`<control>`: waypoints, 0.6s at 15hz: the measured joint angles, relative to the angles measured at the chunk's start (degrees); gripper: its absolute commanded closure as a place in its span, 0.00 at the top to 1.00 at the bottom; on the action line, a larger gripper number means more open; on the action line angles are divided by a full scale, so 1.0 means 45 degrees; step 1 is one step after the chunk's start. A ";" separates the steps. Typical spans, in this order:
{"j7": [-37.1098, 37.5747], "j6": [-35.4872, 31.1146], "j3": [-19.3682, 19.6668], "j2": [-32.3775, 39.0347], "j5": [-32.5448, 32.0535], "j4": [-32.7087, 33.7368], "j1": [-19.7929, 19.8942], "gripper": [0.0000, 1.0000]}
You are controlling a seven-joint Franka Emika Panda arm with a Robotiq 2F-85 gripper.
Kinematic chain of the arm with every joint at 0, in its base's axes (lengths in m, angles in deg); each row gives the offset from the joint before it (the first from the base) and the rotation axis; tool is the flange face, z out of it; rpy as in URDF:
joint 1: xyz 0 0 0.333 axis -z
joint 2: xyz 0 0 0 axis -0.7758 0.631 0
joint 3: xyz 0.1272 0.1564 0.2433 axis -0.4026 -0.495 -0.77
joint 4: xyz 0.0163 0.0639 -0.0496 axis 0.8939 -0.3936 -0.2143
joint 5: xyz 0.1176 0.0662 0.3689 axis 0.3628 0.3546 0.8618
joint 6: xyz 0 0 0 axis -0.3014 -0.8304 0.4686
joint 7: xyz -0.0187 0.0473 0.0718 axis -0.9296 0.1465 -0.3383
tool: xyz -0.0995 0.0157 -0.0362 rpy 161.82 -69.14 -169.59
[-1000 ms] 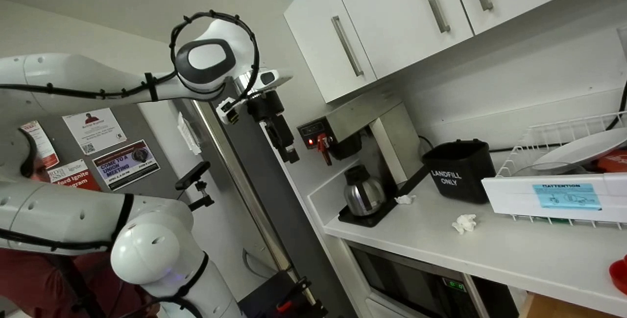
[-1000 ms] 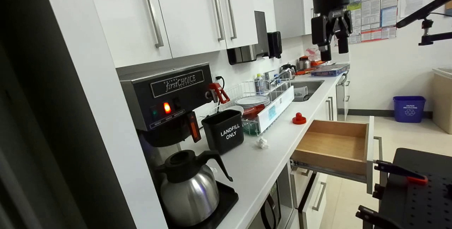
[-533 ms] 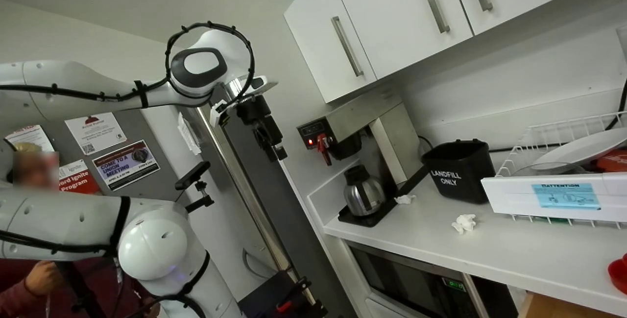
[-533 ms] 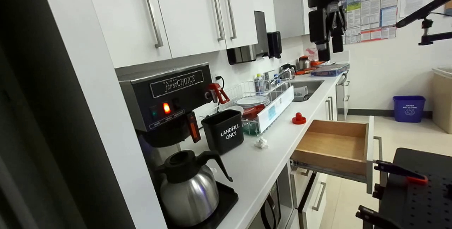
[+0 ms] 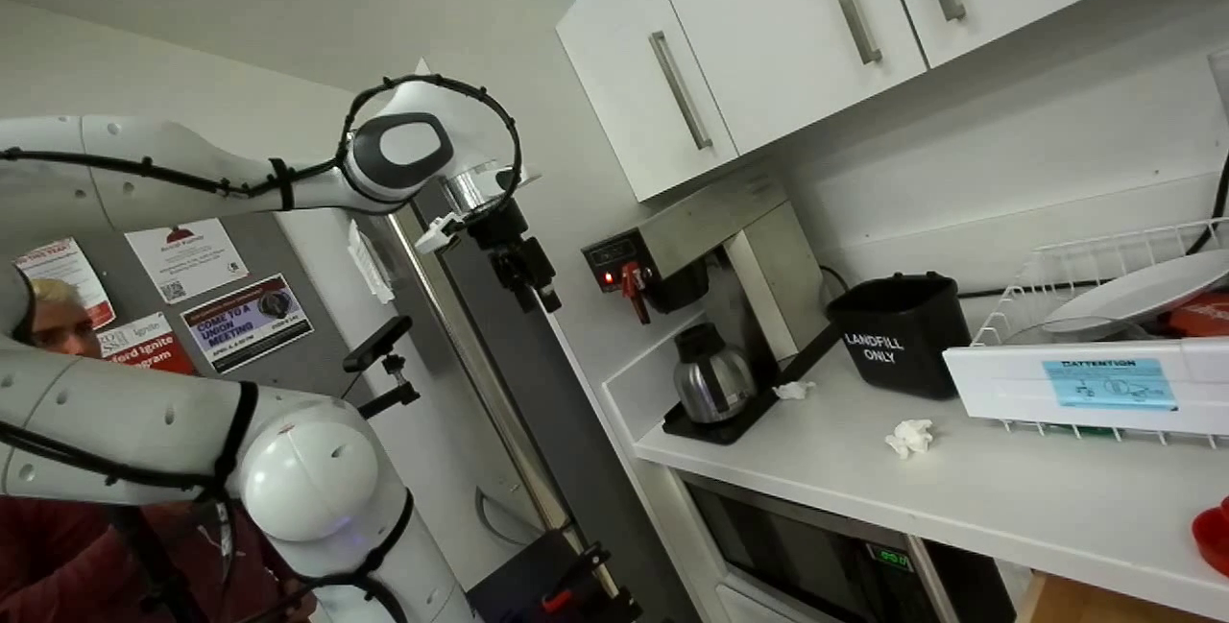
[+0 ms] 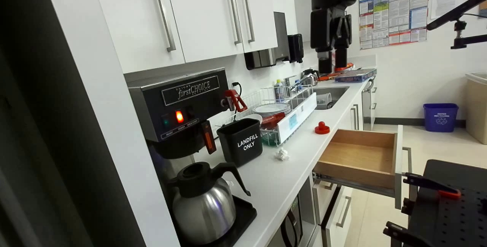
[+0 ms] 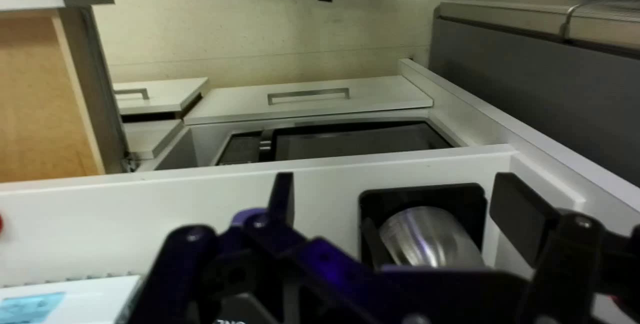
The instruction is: Press the power-off button on the coffee maker.
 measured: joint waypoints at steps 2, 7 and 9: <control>0.0038 -0.0804 -0.0578 0.0386 0.0545 0.0167 -0.0568 1.00; 0.1115 -0.2808 -0.2119 0.1534 0.0787 0.1088 -0.1223 1.00; 0.1234 -0.2976 -0.2279 0.1849 0.0766 0.1430 -0.1359 1.00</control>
